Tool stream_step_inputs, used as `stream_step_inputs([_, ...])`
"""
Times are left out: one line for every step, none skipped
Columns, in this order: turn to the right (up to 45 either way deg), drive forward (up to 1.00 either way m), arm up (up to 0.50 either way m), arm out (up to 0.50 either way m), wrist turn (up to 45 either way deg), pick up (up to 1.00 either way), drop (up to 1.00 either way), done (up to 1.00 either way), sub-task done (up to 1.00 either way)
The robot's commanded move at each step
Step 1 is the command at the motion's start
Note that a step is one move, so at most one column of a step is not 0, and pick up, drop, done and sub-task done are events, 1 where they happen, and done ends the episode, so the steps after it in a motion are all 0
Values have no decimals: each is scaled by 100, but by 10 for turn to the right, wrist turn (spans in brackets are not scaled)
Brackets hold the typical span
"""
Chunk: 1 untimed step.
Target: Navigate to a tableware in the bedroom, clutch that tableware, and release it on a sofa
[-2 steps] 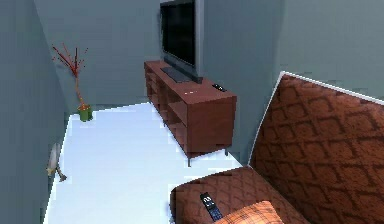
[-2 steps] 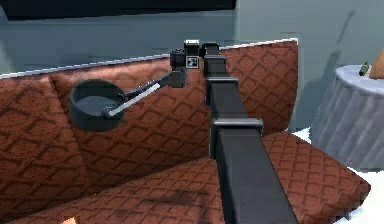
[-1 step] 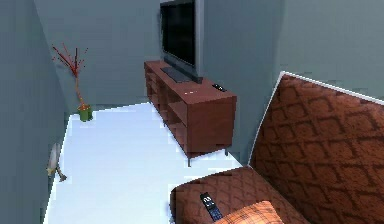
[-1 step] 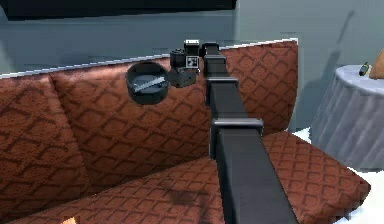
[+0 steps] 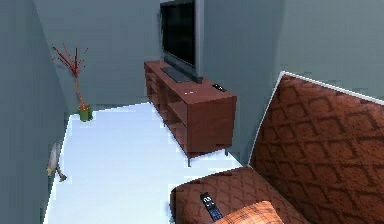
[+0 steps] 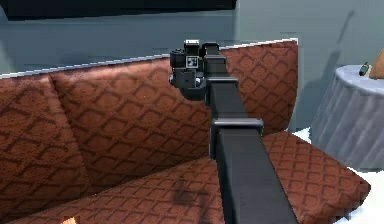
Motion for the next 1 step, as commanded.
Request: stream_step_inputs([0,0,-40,0,0,0,0,0,0])
